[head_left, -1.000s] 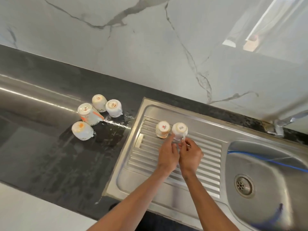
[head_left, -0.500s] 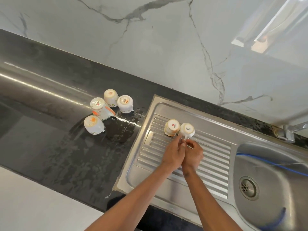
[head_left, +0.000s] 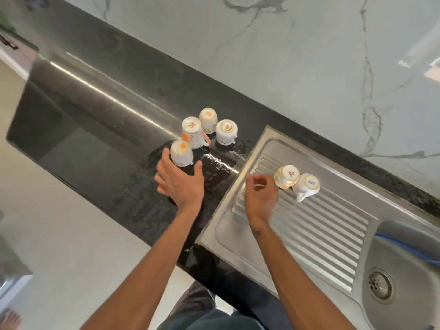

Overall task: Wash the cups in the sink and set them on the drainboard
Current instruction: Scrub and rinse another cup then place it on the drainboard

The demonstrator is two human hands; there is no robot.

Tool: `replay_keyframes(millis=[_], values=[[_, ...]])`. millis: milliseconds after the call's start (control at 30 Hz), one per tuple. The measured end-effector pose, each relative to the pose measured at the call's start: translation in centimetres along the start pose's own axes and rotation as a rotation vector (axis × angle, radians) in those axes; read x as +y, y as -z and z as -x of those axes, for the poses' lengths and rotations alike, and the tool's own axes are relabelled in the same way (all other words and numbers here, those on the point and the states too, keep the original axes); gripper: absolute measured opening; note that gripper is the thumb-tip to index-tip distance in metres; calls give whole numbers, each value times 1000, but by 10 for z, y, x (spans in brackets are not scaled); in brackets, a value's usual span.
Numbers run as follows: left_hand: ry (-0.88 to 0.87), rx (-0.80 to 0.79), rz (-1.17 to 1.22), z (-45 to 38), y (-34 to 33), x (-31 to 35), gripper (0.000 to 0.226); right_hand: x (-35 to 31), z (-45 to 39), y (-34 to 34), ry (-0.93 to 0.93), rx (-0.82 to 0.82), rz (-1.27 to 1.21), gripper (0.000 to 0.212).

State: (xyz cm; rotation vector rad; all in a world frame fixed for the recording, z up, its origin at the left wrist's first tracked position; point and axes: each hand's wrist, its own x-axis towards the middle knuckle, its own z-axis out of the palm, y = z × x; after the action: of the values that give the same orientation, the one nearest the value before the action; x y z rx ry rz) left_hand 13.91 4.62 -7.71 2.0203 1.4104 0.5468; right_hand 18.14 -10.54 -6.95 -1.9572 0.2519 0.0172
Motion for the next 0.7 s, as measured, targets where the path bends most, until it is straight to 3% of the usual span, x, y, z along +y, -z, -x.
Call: replay_keyframes(millis=[100, 400, 533, 700], values=[[6, -97, -72, -29, -14, -9, 105, -15, 6, -20, 49, -148, 15, 10], [-88, -89, -55, -48, -29, -26, 72, -14, 9, 0, -17, -220, -36, 18], [-221, -110, 27, 6, -15, -8, 71, -14, -1, 39, -84, -210, -118, 12], [-515, -356, 228, 137, -19, 33, 67, 16, -6, 117, -152, -141, -219, 4]])
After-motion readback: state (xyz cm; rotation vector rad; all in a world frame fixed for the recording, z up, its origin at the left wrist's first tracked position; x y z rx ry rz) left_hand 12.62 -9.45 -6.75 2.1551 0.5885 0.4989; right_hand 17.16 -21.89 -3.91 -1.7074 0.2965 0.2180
